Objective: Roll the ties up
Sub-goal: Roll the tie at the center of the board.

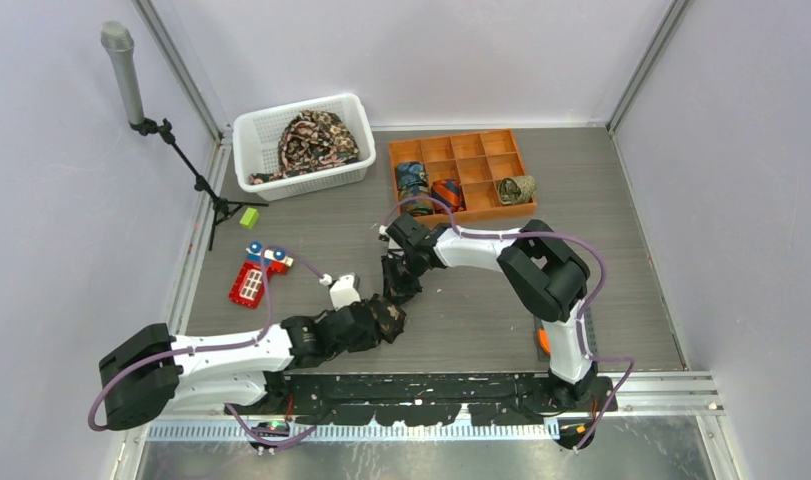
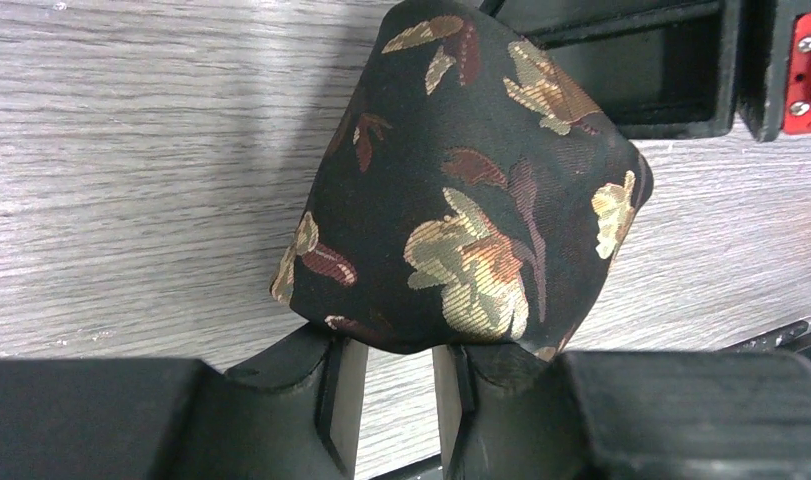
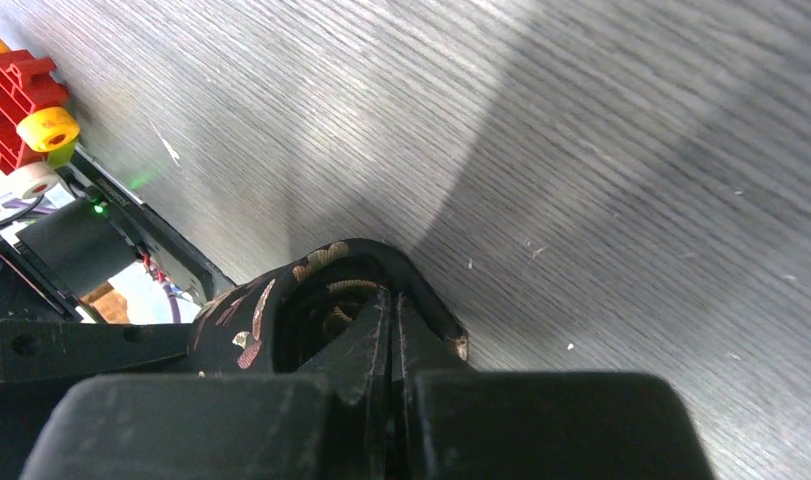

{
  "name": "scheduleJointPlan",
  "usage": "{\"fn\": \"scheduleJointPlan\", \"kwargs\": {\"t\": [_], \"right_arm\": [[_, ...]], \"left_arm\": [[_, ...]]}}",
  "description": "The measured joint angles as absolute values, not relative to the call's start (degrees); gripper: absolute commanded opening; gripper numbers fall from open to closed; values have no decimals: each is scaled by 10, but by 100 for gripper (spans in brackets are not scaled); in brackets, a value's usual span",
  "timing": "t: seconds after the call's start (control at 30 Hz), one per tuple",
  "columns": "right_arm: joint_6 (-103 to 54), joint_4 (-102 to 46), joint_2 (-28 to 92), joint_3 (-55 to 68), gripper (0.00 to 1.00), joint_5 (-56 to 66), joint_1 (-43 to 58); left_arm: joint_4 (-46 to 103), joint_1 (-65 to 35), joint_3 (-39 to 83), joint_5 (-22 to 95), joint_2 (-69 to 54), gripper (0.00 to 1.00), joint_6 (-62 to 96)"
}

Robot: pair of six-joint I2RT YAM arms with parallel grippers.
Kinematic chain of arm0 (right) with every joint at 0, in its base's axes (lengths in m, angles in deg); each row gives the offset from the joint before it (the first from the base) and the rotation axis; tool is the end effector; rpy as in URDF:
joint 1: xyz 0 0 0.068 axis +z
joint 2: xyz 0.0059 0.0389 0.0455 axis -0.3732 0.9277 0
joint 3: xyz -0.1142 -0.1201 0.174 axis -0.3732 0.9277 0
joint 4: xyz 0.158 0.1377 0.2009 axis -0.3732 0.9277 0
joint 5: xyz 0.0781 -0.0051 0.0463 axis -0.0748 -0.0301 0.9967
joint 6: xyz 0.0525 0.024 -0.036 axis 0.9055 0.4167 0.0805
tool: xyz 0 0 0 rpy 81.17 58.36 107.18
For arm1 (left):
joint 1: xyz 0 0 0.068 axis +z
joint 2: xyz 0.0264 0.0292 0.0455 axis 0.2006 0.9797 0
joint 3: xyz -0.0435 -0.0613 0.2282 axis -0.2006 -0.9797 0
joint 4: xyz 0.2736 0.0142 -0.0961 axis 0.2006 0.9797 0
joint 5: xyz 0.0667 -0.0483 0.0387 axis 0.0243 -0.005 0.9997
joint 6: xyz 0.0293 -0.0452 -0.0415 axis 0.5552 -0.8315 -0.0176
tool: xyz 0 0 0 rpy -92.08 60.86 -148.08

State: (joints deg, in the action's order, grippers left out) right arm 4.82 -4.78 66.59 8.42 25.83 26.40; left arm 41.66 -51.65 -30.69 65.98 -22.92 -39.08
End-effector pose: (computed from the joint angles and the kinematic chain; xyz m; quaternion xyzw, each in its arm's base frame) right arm 0.2567 0.3276 0.0706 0.1504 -0.9365 -0.3165 0.0114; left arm 0.1221 -0.1981 0.0839 -0.0940 0.9233 -0.2259 0.2961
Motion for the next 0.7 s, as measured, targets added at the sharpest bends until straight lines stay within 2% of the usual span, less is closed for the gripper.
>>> {"fn": "scheduleJointPlan", "kwargs": {"t": [0.47,0.63,0.7], "right_arm": [[74,-104,665,108,3,276,257],[72,-81,665,104,3,269,240],[67,-64,665,96,3,260,235]], "left_arm": [[409,-508,-307,652,-228,31,-383],[436,-504,-318,652,-263,34,-378],[452,-503,-320,651,-278,38,-376]]}}
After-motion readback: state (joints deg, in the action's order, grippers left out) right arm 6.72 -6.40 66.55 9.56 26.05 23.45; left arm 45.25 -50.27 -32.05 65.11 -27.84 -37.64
